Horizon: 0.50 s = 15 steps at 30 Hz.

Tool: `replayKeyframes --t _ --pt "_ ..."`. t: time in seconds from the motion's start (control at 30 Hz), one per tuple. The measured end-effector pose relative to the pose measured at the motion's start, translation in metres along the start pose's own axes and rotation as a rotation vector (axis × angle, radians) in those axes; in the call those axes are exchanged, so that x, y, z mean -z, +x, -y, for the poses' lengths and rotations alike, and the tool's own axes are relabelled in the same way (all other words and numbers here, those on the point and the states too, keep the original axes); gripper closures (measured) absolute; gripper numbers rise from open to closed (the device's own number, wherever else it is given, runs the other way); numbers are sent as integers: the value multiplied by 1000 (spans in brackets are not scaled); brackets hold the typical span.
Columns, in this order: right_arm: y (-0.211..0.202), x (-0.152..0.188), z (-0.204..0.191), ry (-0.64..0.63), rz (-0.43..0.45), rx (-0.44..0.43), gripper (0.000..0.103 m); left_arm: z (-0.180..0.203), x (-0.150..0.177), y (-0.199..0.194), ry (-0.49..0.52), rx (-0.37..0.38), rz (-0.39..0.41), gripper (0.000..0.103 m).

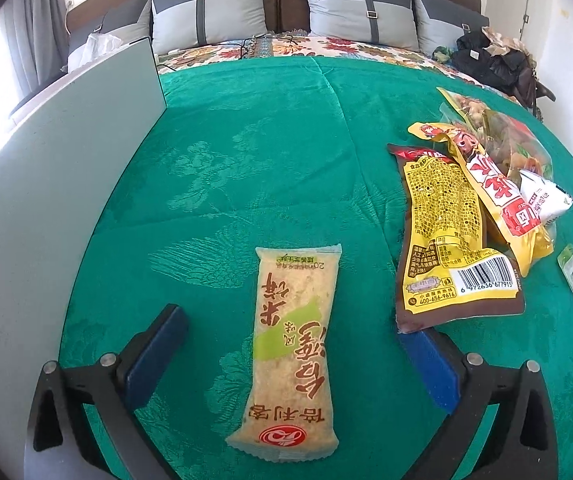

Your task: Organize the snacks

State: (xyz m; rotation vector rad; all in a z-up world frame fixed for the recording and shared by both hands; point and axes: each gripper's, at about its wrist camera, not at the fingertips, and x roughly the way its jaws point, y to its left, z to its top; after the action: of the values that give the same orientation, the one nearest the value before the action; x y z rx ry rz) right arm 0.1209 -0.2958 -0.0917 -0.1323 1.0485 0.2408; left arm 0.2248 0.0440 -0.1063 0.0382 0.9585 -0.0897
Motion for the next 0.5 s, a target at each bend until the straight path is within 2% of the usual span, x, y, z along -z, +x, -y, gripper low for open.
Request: replayKeyframes --t 0.13,0.5 --pt "2 2 -3 -6 29 3 15 0 1 0 -8 -6 9 0" --pt "3 4 -1 -16 72 3 11 1 2 -1 -9 -5 10 0"
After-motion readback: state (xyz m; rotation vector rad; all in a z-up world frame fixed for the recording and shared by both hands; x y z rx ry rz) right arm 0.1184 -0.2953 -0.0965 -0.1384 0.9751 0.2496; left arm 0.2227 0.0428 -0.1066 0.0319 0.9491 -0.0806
